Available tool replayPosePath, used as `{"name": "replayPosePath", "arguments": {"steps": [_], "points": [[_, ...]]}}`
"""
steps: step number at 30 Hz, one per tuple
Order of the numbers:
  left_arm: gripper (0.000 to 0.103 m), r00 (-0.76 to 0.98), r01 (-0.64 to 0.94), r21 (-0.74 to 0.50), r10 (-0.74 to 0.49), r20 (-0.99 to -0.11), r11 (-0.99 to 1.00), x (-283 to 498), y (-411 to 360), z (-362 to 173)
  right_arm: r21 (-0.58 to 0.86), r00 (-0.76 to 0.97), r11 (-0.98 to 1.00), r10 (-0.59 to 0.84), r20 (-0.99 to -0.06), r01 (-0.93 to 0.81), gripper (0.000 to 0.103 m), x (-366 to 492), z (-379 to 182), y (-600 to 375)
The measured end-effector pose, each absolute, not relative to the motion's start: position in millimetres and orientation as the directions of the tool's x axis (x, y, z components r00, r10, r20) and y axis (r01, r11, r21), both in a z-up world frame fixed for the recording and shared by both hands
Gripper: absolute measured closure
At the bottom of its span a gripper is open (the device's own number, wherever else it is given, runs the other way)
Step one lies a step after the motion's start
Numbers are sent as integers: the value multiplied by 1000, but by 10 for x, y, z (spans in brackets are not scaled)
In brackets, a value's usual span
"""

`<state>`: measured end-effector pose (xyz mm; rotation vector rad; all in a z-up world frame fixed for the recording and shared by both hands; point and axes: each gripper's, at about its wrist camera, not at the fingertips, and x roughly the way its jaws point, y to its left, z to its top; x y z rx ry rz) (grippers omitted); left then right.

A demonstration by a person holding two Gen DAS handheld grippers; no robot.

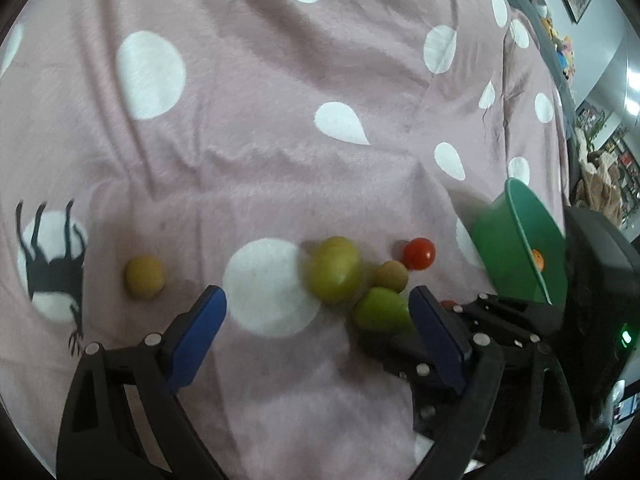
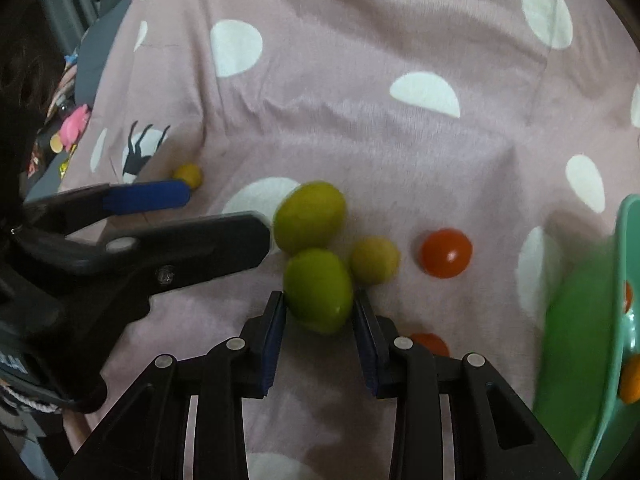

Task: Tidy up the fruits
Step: 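Grasp the yellow-green pear with the left tool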

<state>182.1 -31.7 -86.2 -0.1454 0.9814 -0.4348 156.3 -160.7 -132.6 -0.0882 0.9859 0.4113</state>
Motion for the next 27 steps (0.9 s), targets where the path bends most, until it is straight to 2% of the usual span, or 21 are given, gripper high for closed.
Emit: {"name": "replayPosePath", "arguments": {"steps": [5,11,13,15,17,27], "points": [[21,463,303,-274,-392,-795,913,1995,-474,-948,170,496,927,327,-804,-335,68,1557,-1343,-1820],[37,456,266,-234,-336,-824,935,2248,-446,-1130,180,521,929,334,-786,-325,68,1572,-1329,-1839],[45,466,263,-213,-317,-826,941,2287,-426,-1126,195,523,926,346,-779,-323,68,1584,-1338,-1818],[59,473,248,-212,-309,-825,945,2328,-383,-1127,215,524,922,363,-771,-323,68,1602,-1358,-1818],[64,478,235,-219,-309,-822,947,2381,-326,-1129,223,522,920,369,-769,-323,68,1619,-1362,-1854],[66,495,261,-203,-311,-811,944,2110,-291,-968,244,527,918,382,-759,-313,68,1596,-1334,-1875]]}}
